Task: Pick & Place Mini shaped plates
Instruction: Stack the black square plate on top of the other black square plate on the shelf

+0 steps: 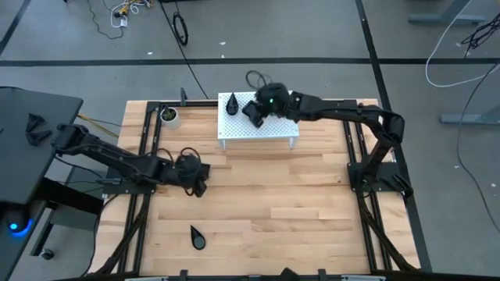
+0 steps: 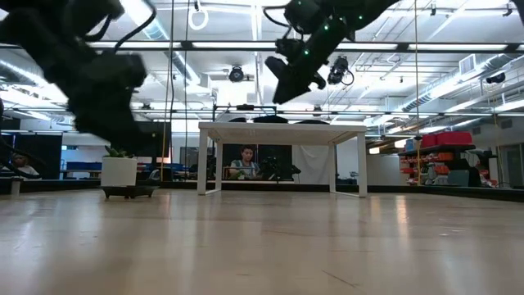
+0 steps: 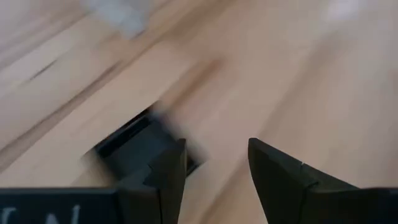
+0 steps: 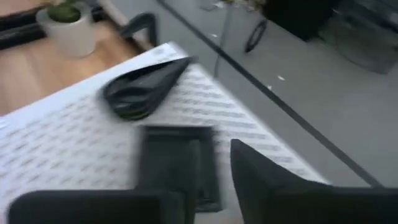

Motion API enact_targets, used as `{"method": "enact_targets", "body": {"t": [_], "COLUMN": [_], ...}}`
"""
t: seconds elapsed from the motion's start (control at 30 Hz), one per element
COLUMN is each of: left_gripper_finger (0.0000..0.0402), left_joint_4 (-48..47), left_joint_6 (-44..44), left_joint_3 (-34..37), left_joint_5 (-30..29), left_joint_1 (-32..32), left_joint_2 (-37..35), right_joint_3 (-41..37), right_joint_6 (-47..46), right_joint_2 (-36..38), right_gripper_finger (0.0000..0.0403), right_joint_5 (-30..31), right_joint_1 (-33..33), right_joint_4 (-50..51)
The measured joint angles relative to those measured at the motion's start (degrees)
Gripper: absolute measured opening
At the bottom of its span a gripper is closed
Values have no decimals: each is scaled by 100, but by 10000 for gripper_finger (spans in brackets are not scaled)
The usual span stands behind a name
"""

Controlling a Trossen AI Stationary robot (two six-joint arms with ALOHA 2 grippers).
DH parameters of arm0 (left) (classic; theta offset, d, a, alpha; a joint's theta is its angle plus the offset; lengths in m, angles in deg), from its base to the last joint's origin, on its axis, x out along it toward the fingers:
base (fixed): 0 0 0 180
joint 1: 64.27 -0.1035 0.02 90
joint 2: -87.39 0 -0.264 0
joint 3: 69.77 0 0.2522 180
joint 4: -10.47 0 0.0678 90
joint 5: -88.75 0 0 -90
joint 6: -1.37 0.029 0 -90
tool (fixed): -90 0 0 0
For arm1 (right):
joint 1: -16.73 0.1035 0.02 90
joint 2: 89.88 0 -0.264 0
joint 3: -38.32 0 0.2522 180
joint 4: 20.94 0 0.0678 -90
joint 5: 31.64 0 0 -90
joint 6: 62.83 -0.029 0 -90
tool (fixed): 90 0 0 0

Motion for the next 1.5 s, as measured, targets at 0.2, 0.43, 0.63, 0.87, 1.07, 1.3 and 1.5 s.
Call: {"method": "enact_targets", "body": {"t": [0.2,0.43,0.63,0.87,1.07,1.3,1.5], "left_gripper_finger": [177,177,177,136,22,11,6], "left_joint_4": [-1802,-1509,326,935,1178,3103,4352], "left_joint_6": [-1778,-2395,-2361,-2052,-1567,-216,457], "left_joint_3": [2,416,1180,1469,1475,1466,1462], "left_joint_5": [-7,-34,-38,-101,-136,406,573], "left_joint_1": [-11,-106,-362,-503,-501,-495,-494], "left_joint_2": [-70,-70,-70,-70,-66,-66,-66], "right_joint_3": [0,0,-2,-2,-370,-1761,-2462], "right_joint_6": [-33,197,97,-460,-769,-737,-547], "right_joint_2": [-33,-19,57,109,111,98,-158], "right_gripper_finger": [41,9,18,8,9,36,111], "right_joint_5": [-333,384,1920,2370,2368,797,56], "right_joint_1": [22,1368,2339,2911,3141,3136,3087], "right_joint_4": [21,-401,117,1153,917,-2104,-4641]}}
